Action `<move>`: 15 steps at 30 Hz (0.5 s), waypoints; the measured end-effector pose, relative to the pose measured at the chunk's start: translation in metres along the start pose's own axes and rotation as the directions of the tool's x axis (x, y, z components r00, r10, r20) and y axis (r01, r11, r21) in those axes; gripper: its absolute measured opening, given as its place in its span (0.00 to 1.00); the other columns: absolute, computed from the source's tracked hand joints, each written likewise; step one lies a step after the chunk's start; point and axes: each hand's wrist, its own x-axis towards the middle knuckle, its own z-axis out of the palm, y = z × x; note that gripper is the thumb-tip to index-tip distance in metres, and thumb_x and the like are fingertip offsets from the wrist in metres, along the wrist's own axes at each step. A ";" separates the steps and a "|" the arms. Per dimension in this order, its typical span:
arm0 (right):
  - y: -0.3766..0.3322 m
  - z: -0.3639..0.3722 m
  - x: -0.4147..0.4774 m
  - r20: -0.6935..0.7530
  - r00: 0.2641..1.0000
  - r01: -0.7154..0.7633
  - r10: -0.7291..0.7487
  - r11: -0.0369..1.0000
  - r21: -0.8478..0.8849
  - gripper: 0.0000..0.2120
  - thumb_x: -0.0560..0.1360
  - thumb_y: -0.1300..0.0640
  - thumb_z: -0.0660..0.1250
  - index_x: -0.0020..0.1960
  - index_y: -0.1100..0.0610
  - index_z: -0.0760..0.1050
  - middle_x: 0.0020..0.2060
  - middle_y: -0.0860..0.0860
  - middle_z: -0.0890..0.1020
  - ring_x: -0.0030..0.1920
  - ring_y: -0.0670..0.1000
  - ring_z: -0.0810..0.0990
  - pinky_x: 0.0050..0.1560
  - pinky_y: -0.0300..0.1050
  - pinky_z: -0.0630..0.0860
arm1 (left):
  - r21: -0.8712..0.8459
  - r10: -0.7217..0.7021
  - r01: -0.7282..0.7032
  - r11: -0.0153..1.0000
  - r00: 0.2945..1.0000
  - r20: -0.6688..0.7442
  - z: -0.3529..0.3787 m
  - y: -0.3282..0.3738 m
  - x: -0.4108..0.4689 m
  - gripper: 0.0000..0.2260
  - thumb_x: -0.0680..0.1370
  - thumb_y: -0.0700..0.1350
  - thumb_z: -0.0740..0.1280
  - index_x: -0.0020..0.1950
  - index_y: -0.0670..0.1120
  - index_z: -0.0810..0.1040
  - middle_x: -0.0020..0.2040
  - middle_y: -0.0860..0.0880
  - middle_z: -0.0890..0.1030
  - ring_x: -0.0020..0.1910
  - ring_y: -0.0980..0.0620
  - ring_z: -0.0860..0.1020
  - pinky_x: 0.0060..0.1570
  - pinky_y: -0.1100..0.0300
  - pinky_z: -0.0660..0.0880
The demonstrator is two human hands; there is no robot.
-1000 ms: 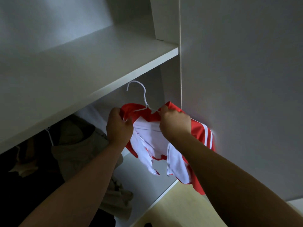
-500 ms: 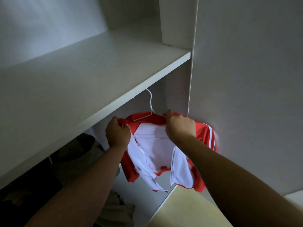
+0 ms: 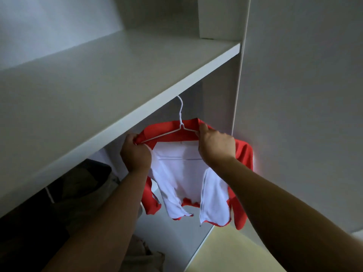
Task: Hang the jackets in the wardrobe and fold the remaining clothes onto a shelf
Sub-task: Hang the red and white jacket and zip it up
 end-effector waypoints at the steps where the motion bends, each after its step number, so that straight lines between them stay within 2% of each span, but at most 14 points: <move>1: 0.000 0.005 0.002 -0.023 1.000 0.009 -0.009 1.000 0.007 0.09 0.80 0.58 0.60 0.60 0.56 0.72 0.39 0.54 0.84 0.37 0.63 0.83 0.33 0.46 0.64 | -0.003 0.022 -0.022 1.000 1.000 -0.011 0.004 -0.003 0.000 0.10 0.75 0.30 0.61 0.48 0.39 0.80 0.46 0.40 0.82 0.48 0.40 0.79 0.47 0.60 0.67; 5: -0.001 0.020 0.011 -0.125 0.991 0.052 -0.053 0.999 -0.015 0.05 0.79 0.60 0.62 0.55 0.57 0.72 0.36 0.54 0.82 0.33 0.62 0.81 0.30 0.45 0.59 | -0.049 0.051 -0.057 0.997 0.993 -0.111 0.030 -0.010 0.005 0.07 0.75 0.35 0.64 0.50 0.40 0.80 0.47 0.37 0.82 0.47 0.36 0.78 0.43 0.57 0.66; 8: -0.004 0.030 0.022 -0.243 0.966 0.072 -0.086 0.995 -0.067 0.04 0.76 0.61 0.65 0.50 0.57 0.74 0.31 0.53 0.81 0.28 0.61 0.80 0.28 0.42 0.53 | -0.114 0.092 -0.113 0.987 0.980 -0.176 0.046 -0.008 0.013 0.07 0.75 0.42 0.67 0.52 0.44 0.79 0.46 0.41 0.83 0.48 0.37 0.80 0.46 0.52 0.74; 11: -0.007 0.041 0.031 -0.368 0.924 0.083 -0.101 0.995 -0.064 0.08 0.71 0.65 0.63 0.45 0.55 0.66 0.32 0.54 0.81 0.30 0.62 0.80 0.28 0.40 0.49 | -0.132 0.188 -0.221 0.966 0.955 -0.228 0.061 -0.009 0.013 0.10 0.74 0.44 0.69 0.55 0.46 0.78 0.48 0.44 0.84 0.49 0.40 0.81 0.46 0.54 0.74; 13: -0.006 0.046 0.036 -0.439 0.890 0.096 -0.120 0.992 -0.076 0.09 0.71 0.65 0.63 0.44 0.55 0.65 0.34 0.55 0.82 0.32 0.63 0.81 0.29 0.41 0.54 | -0.116 0.291 -0.326 0.938 0.924 -0.250 0.075 -0.013 0.009 0.14 0.73 0.42 0.69 0.59 0.46 0.78 0.54 0.43 0.83 0.55 0.39 0.79 0.51 0.54 0.73; 15: -0.003 0.058 0.038 -0.504 0.850 0.113 -0.155 0.987 -0.113 0.05 0.73 0.63 0.63 0.48 0.56 0.70 0.38 0.55 0.83 0.36 0.64 0.82 0.32 0.45 0.61 | -0.127 0.386 -0.424 0.896 0.889 -0.247 0.093 -0.025 0.006 0.21 0.72 0.38 0.67 0.65 0.46 0.77 0.61 0.43 0.80 0.62 0.40 0.77 0.60 0.52 0.73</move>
